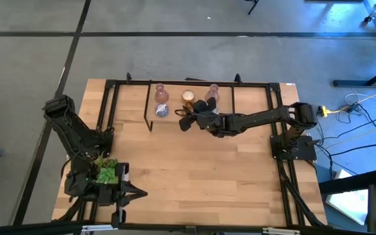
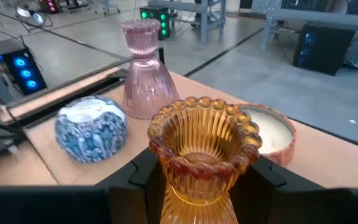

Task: Pick & Place candle stick holders
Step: Put the orange glass candle holder on the shelf

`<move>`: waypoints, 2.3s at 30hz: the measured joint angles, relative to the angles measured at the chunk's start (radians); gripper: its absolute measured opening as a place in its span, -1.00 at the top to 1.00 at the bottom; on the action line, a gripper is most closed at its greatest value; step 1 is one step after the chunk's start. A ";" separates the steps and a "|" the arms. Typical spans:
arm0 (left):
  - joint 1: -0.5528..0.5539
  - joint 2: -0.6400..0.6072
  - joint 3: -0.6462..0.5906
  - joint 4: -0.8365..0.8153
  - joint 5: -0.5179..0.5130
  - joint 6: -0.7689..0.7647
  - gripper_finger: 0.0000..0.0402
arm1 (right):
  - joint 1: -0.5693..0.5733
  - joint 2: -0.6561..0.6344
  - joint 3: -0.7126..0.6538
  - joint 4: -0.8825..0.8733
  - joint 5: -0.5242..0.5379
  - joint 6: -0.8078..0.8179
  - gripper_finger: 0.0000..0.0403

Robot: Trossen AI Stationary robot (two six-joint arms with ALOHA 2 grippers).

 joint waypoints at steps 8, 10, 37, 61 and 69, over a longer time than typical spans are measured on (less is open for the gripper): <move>0.000 0.000 0.000 0.000 0.000 0.007 0.99 | 0.000 0.008 0.001 0.034 -0.002 -0.024 0.28; 0.000 0.000 0.000 0.000 0.000 0.007 0.99 | 0.000 0.008 0.001 0.030 -0.001 -0.025 0.28; 0.000 0.000 0.000 0.000 0.000 0.007 0.99 | 0.039 0.007 0.001 0.155 0.022 -0.146 -0.13; 0.000 0.000 0.000 -0.001 0.006 0.007 0.99 | 0.046 0.007 0.001 0.071 0.111 -0.151 -0.13; 0.000 0.000 0.000 -0.001 0.007 0.007 0.99 | 0.056 0.007 0.001 0.089 0.111 -0.152 -0.13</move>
